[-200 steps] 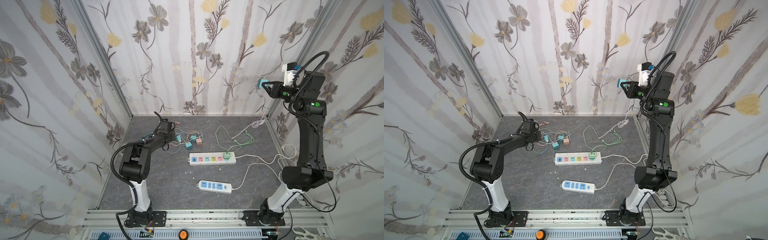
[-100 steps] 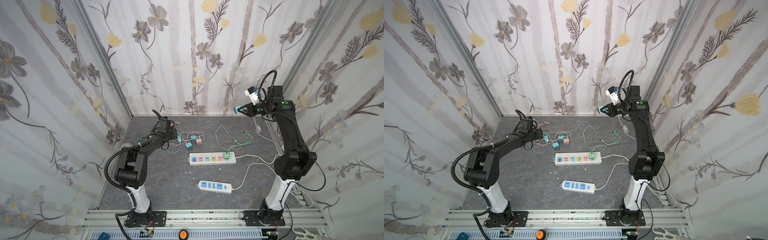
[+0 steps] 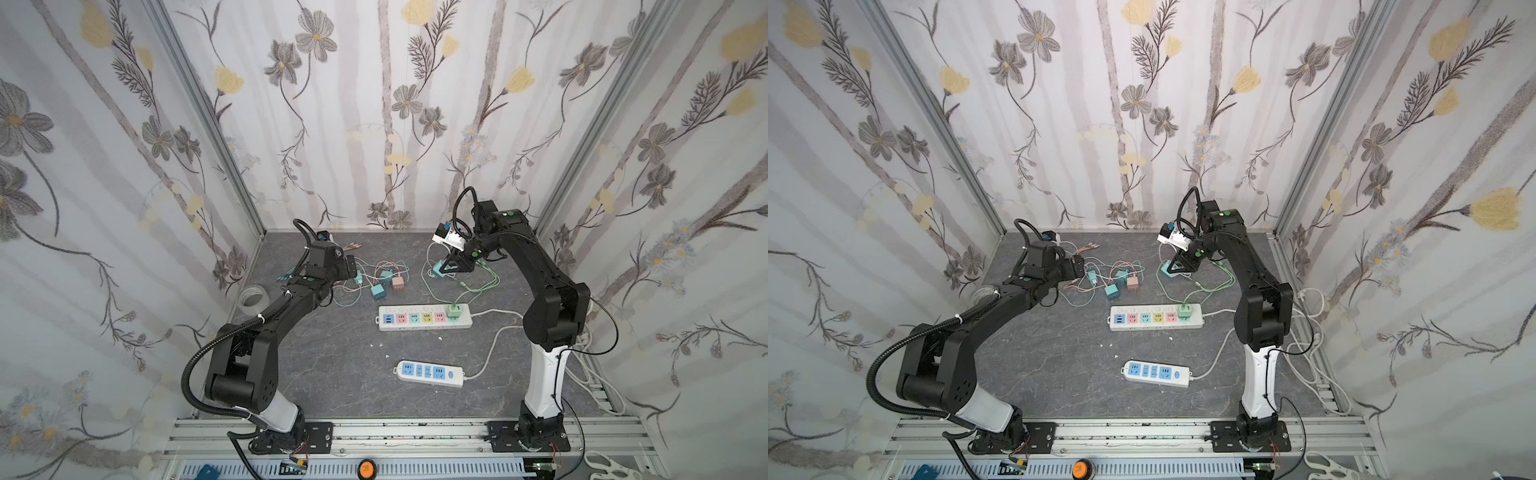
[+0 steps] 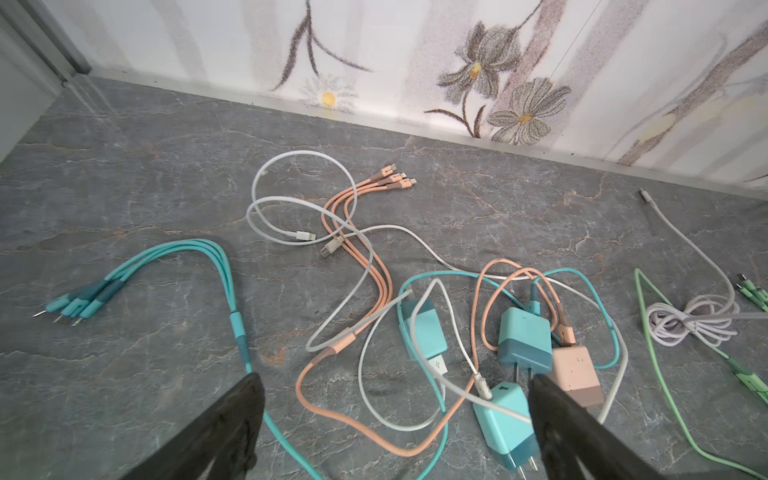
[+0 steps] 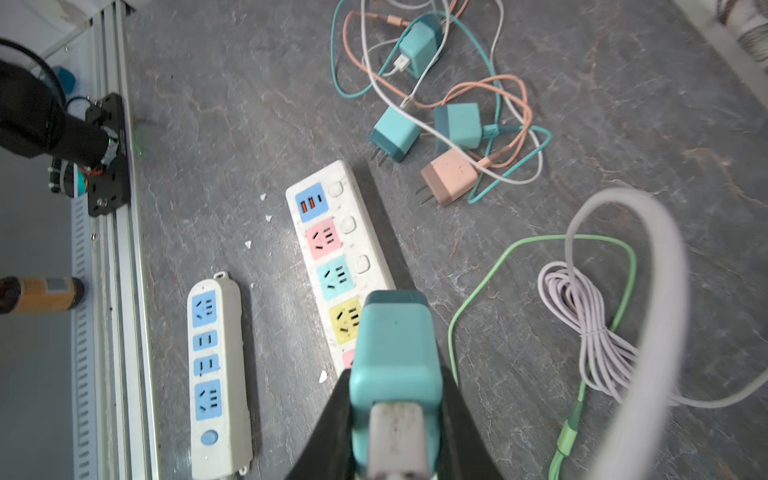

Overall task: Insert the plug
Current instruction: 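Carry the teal charger with the right gripper back toward the long strip, then lower the teal charger with the right gripper over the pink socket beside the mint-green charger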

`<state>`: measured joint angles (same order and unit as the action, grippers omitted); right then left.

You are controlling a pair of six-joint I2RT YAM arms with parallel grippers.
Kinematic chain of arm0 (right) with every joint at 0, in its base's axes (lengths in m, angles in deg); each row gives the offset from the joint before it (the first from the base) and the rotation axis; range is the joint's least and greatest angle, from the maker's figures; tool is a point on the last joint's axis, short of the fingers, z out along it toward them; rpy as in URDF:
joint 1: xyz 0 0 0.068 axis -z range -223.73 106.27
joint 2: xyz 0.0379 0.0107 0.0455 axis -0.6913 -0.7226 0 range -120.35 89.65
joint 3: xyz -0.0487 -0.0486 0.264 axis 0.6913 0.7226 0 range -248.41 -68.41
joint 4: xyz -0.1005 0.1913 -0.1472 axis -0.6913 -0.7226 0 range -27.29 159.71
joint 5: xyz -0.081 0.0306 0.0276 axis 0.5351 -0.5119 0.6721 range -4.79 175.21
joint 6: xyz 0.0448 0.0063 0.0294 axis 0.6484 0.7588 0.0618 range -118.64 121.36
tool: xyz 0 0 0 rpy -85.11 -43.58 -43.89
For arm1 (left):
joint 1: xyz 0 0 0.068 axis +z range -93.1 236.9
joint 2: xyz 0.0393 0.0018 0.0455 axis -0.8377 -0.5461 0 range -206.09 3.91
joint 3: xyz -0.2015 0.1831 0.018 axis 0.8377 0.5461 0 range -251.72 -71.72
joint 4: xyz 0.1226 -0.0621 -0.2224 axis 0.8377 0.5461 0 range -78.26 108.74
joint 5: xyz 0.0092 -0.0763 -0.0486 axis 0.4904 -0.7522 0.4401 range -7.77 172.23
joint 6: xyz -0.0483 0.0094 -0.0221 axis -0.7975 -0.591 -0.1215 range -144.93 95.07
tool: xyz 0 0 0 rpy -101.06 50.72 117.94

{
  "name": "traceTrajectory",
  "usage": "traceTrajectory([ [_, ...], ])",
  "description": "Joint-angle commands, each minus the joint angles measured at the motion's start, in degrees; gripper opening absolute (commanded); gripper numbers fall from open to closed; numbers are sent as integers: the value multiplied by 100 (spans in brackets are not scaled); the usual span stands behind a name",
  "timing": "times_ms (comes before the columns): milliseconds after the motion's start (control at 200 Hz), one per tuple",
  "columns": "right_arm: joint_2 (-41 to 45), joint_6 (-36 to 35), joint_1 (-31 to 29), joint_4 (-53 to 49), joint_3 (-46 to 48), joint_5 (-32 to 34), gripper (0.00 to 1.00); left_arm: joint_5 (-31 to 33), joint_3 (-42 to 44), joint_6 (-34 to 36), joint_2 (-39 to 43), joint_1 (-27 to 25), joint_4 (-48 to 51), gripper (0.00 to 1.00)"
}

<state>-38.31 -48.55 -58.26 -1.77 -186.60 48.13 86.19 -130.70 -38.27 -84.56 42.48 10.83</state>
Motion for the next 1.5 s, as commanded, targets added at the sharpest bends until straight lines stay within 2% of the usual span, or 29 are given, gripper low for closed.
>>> traceTrajectory([
  [0, -63, -739, -163, -305, 103, 241, 0, 185, 214, 197, 248, 0, -372, 100],
  [185, 28, -1029, -440, -305, 426, 828, 0, 287, 77, 319, 378, 5, 244, 100],
  [320, 112, -1172, -649, -204, 786, 1174, 0, 1164, 179, -342, 529, 0, 299, 100],
  [410, 100, -1242, -731, -117, 967, 1322, 0, 1346, 524, -429, 782, 4, -139, 100],
  [520, 42, -1352, -812, -111, 1067, 1521, 0, 1269, 787, -607, 1015, 70, -399, 100],
  [650, -33, -1527, -822, -111, 1159, 1891, 0, 1133, 827, -668, 1094, 163, -254, 100],
  [864, 102, -1686, -938, 266, 1500, 2055, 0, 688, 846, -505, 1026, 194, -159, 100],
  [1219, 117, -1829, -1181, 680, 1746, 2601, 0, 799, 849, -709, 922, 193, 12, 100],
  [1494, 355, -1899, -1205, 759, 1878, 2723, 0, 834, 871, -670, 901, 194, 47, 100],
])
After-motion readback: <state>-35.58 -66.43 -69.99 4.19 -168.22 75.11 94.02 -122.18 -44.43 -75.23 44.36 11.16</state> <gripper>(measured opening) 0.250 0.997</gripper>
